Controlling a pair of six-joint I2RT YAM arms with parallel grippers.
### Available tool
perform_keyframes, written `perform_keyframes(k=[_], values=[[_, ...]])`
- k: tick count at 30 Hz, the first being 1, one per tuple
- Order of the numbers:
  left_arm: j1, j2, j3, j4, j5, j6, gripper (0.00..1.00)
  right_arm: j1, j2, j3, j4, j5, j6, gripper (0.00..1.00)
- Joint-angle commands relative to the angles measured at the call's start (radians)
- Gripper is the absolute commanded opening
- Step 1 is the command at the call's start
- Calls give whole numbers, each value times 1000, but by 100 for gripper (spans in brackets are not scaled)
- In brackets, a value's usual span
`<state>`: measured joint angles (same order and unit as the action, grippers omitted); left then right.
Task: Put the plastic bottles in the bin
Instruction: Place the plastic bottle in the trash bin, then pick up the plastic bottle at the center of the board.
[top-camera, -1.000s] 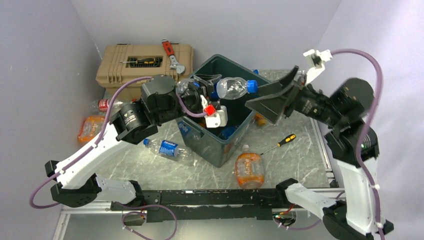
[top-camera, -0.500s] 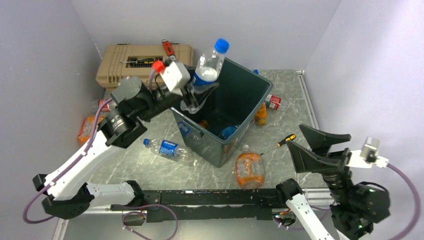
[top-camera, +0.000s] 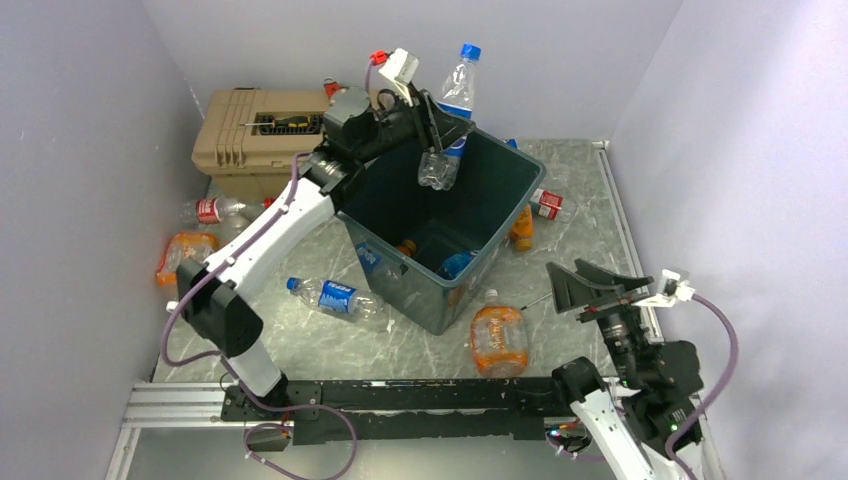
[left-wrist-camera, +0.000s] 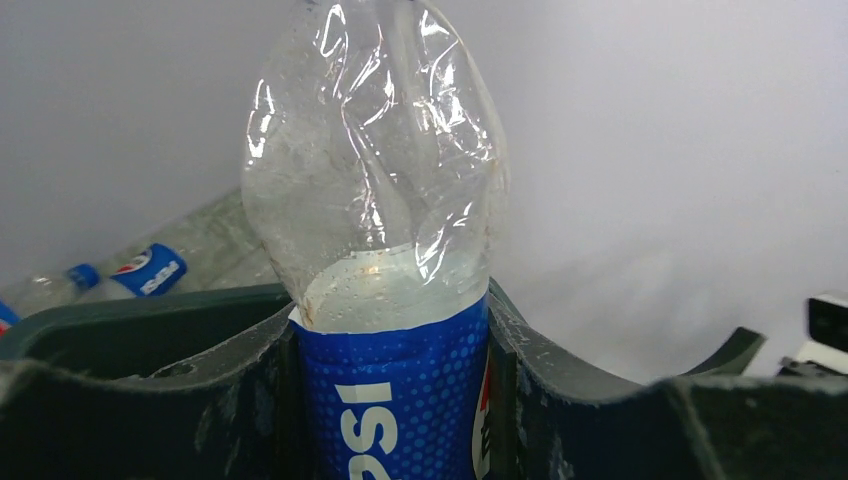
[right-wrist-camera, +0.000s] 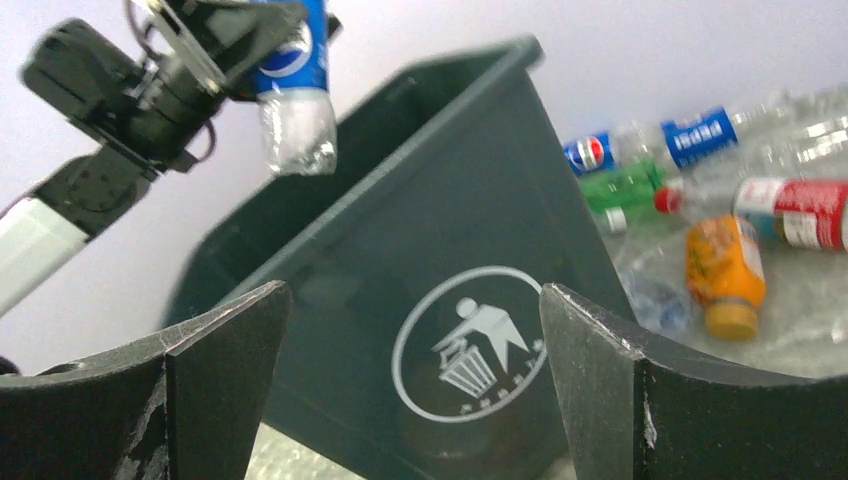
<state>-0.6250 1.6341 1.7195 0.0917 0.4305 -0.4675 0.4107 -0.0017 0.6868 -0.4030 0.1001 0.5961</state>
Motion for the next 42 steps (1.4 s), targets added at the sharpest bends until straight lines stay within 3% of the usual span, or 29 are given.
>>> perform_keyframes(k=[1, 5, 6, 8, 10, 17, 21, 26, 29, 36, 42], values=[[-1, 56, 32, 271, 126, -135, 31, 5, -118, -61, -59, 74, 68, 100], [-14, 90, 31, 257, 139, -109, 46, 5, -122, -52, -190, 162, 108, 100], [-20, 89, 33, 232, 131, -85, 57, 5, -125, -48, -219, 217, 129, 100], [-36, 72, 21, 191, 89, -28, 90, 5, -127, -42, -247, 263, 151, 100], [-51, 44, -2, 181, 41, 22, 99, 5, -126, -38, -242, 263, 143, 100], [-94, -44, -8, 135, -31, 123, 100, 5, -126, -36, -251, 262, 152, 100], [-117, -168, -47, 86, -125, 196, 100, 5, -125, -20, -266, 286, 139, 100], [-118, -409, -178, -60, -412, 319, 99, 5, -106, -5, -287, 295, 108, 99], [-112, -505, -199, -230, -690, 378, 99, 5, -69, -21, -259, 262, 89, 99], [24, -616, -318, -469, -842, 317, 100, 5, 139, -60, -249, 335, 202, 96], [134, -765, -546, -408, -942, 262, 99, 4, 286, -115, -202, 406, 318, 95]])
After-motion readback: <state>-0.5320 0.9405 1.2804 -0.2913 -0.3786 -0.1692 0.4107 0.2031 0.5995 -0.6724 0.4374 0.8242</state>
